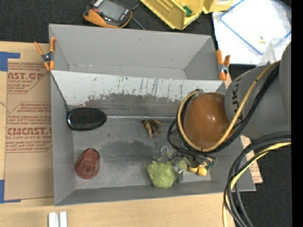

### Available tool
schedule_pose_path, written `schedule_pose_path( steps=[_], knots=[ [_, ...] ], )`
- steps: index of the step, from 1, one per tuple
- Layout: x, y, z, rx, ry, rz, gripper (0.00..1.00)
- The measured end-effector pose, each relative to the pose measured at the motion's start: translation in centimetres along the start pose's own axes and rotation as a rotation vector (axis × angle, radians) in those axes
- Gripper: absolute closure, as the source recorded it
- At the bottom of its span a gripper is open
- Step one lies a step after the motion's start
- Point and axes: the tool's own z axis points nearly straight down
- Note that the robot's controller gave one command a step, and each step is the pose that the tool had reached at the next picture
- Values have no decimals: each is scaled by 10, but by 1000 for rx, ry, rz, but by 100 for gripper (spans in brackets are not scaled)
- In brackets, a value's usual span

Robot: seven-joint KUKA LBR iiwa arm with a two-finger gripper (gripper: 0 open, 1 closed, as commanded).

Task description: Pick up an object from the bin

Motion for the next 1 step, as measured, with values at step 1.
schedule_pose_path(
  steps=[1],
  knots=[
    [2, 2, -22, -5, 6, 0, 100]
  ],
)
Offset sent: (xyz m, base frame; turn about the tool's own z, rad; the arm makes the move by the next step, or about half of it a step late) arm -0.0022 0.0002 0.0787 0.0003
